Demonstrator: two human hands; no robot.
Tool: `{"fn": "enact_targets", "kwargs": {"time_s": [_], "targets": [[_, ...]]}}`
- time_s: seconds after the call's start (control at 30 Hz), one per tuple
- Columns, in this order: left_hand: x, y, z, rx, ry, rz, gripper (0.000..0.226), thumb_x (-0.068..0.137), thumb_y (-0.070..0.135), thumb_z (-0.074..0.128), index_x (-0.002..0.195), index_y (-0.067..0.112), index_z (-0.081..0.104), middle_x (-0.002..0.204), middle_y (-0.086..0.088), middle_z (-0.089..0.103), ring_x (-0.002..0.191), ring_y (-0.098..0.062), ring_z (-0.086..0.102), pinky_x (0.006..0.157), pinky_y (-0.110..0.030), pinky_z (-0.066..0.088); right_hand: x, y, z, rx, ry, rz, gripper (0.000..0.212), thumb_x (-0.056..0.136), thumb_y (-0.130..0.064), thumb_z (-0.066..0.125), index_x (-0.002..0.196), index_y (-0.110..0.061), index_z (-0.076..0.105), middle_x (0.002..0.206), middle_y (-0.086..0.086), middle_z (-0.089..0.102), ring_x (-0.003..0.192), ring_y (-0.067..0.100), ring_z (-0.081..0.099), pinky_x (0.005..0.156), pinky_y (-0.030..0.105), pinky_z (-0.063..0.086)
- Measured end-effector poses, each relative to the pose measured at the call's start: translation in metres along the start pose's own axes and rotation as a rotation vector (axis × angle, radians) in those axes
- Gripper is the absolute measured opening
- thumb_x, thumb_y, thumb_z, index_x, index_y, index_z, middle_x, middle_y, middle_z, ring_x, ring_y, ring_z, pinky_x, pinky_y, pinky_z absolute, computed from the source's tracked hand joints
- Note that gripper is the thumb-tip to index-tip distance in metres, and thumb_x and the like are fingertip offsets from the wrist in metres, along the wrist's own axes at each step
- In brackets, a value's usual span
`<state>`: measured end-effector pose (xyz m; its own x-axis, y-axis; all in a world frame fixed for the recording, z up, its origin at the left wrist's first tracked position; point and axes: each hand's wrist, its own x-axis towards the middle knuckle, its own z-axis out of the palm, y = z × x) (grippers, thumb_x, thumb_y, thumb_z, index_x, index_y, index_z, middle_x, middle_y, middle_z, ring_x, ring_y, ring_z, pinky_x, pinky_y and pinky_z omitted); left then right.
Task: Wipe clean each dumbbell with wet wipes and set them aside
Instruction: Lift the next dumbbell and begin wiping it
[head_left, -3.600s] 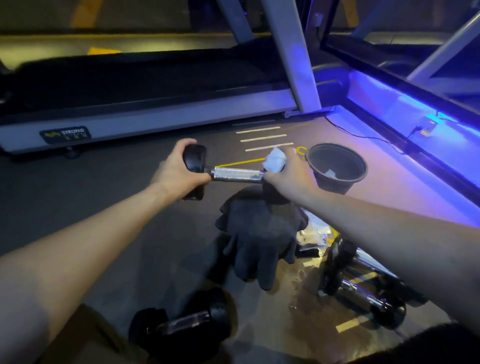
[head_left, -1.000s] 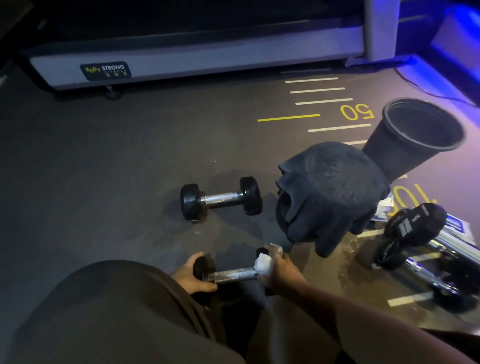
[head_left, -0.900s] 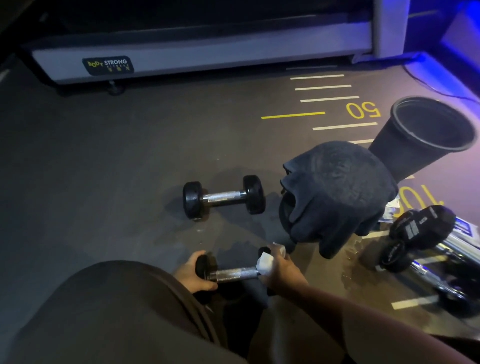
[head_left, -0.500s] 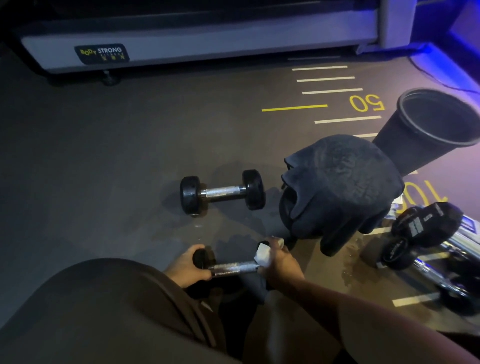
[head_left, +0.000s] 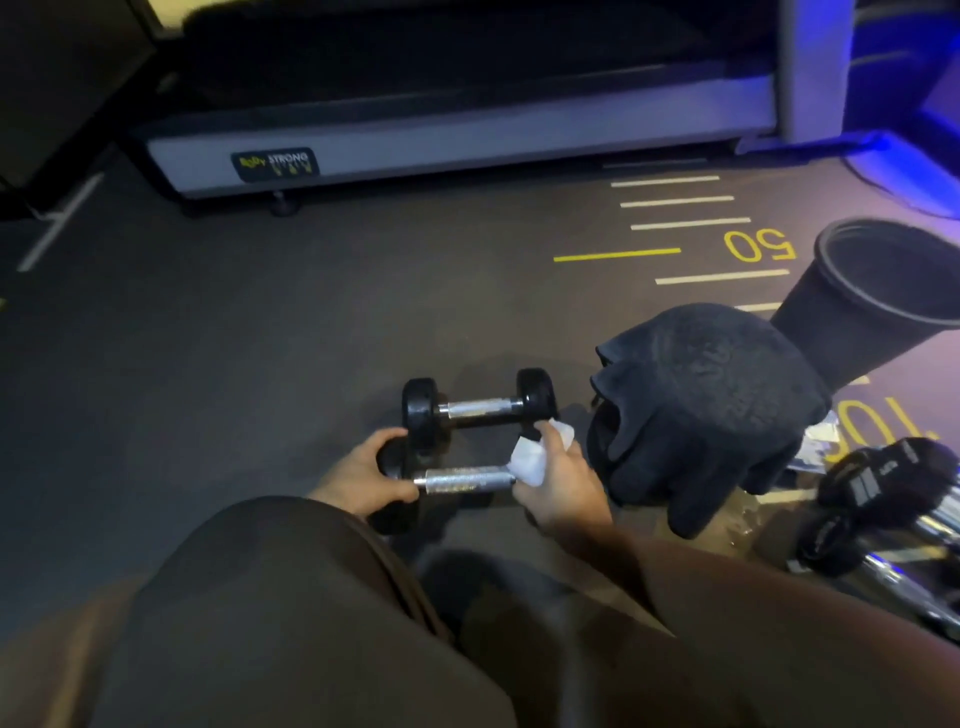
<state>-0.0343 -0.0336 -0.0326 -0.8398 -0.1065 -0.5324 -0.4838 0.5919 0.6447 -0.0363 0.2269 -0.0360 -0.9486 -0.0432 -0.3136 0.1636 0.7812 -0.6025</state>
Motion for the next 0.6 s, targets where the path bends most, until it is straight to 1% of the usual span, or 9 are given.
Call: {"fn": "enact_targets", "kwargs": {"time_s": [0.07, 0.1, 0.17, 0.23, 0.3, 0.33, 0.43, 0.5, 0.6], "targets": [[-0.006, 0.03, -0.026, -0.014, 0.04, 0.047, 0.082, 0.065, 0.02, 0.083, 0.136, 0.042, 0.048, 0.117, 0.0, 0.062, 0.093, -0.023, 0.065, 0.058, -0.03, 0.053, 0.01, -0.02, -0.021, -0.003, 0.031, -0.032, 0.084, 0.078, -0.037, 0.069, 0.148, -0.034, 0.023, 0.145, 0.006, 0.038, 0.118, 0.033, 0.054, 0.094, 0.038, 0.045], [-0.012, 0.047, -0.039, -0.025, 0.06, 0.072, 0.085, 0.06, 0.024, 0.083, 0.135, 0.043, 0.049, 0.117, 0.0, 0.062, 0.091, -0.024, 0.066, 0.052, -0.031, 0.055, 0.013, -0.03, -0.034, -0.001, 0.063, -0.052, 0.084, 0.077, -0.037, 0.069, 0.148, -0.034, 0.024, 0.144, 0.006, 0.039, 0.118, 0.033, 0.054, 0.094, 0.037, 0.044], [-0.018, 0.077, -0.06, -0.035, 0.105, 0.11, 0.088, 0.049, 0.032, 0.081, 0.131, 0.047, 0.051, 0.116, 0.001, 0.062, 0.086, -0.026, 0.068, 0.044, -0.04, 0.057, 0.021, -0.049, -0.057, 0.007, 0.121, -0.084, 0.082, 0.078, -0.037, 0.069, 0.148, -0.034, 0.026, 0.146, 0.004, 0.037, 0.122, 0.032, 0.051, 0.096, 0.037, 0.042], [-0.026, 0.111, -0.077, -0.04, 0.148, 0.165, 0.082, 0.054, 0.029, 0.083, 0.129, 0.048, 0.053, 0.117, -0.001, 0.063, 0.08, -0.029, 0.07, 0.044, -0.044, 0.057, 0.024, -0.065, -0.089, 0.025, 0.181, -0.115, 0.08, 0.078, -0.035, 0.067, 0.147, -0.034, 0.027, 0.148, 0.003, 0.035, 0.123, 0.032, 0.05, 0.098, 0.036, 0.04], [-0.034, 0.148, -0.088, -0.04, 0.172, 0.228, 0.076, 0.066, 0.02, 0.084, 0.13, 0.047, 0.053, 0.119, -0.003, 0.062, 0.077, -0.031, 0.07, 0.045, -0.043, 0.057, 0.025, -0.075, -0.125, 0.028, 0.248, -0.143, 0.078, 0.078, -0.035, 0.066, 0.146, -0.034, 0.029, 0.146, 0.005, 0.038, 0.121, 0.034, 0.051, 0.096, 0.036, 0.04], [-0.038, 0.166, -0.09, -0.038, 0.18, 0.26, 0.076, 0.068, 0.02, 0.084, 0.131, 0.047, 0.052, 0.12, -0.002, 0.061, 0.079, -0.031, 0.07, 0.046, -0.042, 0.057, 0.025, -0.077, -0.144, 0.021, 0.284, -0.16, 0.077, 0.077, -0.035, 0.066, 0.145, -0.033, 0.031, 0.143, 0.006, 0.041, 0.119, 0.036, 0.051, 0.095, 0.037, 0.042], [-0.051, 0.216, -0.082, -0.041, 0.206, 0.334, 0.076, 0.066, 0.026, 0.084, 0.13, 0.051, 0.051, 0.124, 0.003, 0.058, 0.09, -0.029, 0.067, 0.049, -0.043, 0.059, 0.017, -0.074, -0.2, 0.003, 0.377, -0.197, 0.074, 0.075, -0.033, 0.067, 0.142, -0.03, 0.035, 0.135, 0.01, 0.048, 0.115, 0.037, 0.054, 0.091, 0.039, 0.044], [-0.058, 0.242, -0.065, -0.072, 0.222, 0.371, 0.076, 0.064, 0.029, 0.082, 0.128, 0.053, 0.052, 0.123, 0.007, 0.058, 0.092, -0.026, 0.067, 0.051, -0.046, 0.061, 0.007, -0.063, -0.233, -0.007, 0.426, -0.198, 0.074, 0.075, -0.03, 0.068, 0.142, -0.031, 0.036, 0.132, 0.011, 0.05, 0.114, 0.037, 0.054, 0.086, 0.037, 0.042], [-0.06, 0.274, -0.026, -0.123, 0.207, 0.435, 0.077, 0.056, 0.034, 0.081, 0.125, 0.055, 0.054, 0.122, 0.008, 0.061, 0.091, -0.026, 0.067, 0.047, -0.045, 0.06, -0.011, -0.031, -0.271, -0.055, 0.526, -0.198, 0.07, 0.073, -0.029, 0.069, 0.137, -0.031, 0.04, 0.13, 0.009, 0.052, 0.112, 0.035, 0.055, 0.081, 0.036, 0.041]]}}
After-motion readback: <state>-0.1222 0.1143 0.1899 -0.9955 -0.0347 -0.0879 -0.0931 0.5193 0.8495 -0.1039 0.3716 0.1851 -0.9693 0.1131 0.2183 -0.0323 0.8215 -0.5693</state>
